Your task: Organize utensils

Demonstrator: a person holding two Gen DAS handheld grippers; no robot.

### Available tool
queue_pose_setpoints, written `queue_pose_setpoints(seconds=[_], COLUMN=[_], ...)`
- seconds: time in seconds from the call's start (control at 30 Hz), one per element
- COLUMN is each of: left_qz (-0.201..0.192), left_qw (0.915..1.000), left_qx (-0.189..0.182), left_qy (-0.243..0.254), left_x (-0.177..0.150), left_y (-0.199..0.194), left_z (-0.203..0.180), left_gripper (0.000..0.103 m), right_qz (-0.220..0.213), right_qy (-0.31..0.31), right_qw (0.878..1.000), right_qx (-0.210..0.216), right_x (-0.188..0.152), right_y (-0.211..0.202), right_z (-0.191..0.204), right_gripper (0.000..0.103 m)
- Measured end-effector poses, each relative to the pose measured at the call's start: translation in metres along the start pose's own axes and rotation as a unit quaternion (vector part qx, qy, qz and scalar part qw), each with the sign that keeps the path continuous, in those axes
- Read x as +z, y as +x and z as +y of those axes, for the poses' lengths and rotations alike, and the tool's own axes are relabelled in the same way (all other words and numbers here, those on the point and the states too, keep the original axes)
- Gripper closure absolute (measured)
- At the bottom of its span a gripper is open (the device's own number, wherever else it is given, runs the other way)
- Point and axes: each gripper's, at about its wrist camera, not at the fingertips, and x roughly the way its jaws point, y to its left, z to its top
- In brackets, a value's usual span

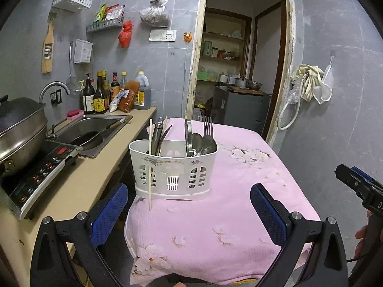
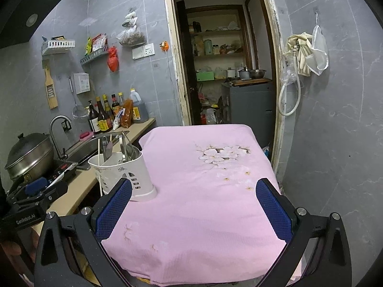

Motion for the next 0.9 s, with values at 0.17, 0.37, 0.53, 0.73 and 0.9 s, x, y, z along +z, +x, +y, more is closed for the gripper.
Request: queue_pose_setpoints(seconds=[0.17, 0.37, 0.53, 0.73, 0.9], left_qz=[0.0, 0.0, 0.0, 0.001, 0.001], left_qw=[1.0, 1.0, 1.0, 1.0, 1.0], left_qx=[0.0, 0.0, 0.0, 0.0, 0.0], left_qy=[-0.002, -0.002, -0.002, -0.002, -0.004], left_x=[-0.0017, -0.0047, -0.0043, -0.0057, -0.0071], left_y=[-0.0027, -0.0058, -0.0052, -0.0061, -0.0085], left_z=[-0.001, -0.0023, -0.0025, -0.0022, -0.0018], left_gripper=[0.0, 0.0, 0.0, 0.0, 0.0], right_qz=[0.003, 0.005, 0.005, 0.005, 0.006], right_qy=[0.0, 0.0, -0.001, -0.001, -0.001], right_qw=[1.0, 1.0, 1.0, 1.0, 1.0], right_qx=[0.001, 0.001, 0.002, 0.002, 0.001], right_x=[-0.0006, -0.0043, -0.0042, -0.0041, -0.0042], right_y=[-0.001, -0.0057, -0.0052, -0.0051, -0.005], right_z=[-0.0008, -0.0022, -0.0025, -0.0025, -0.0021], right_gripper=[0.001, 0.001, 0.001, 0.001, 0.001])
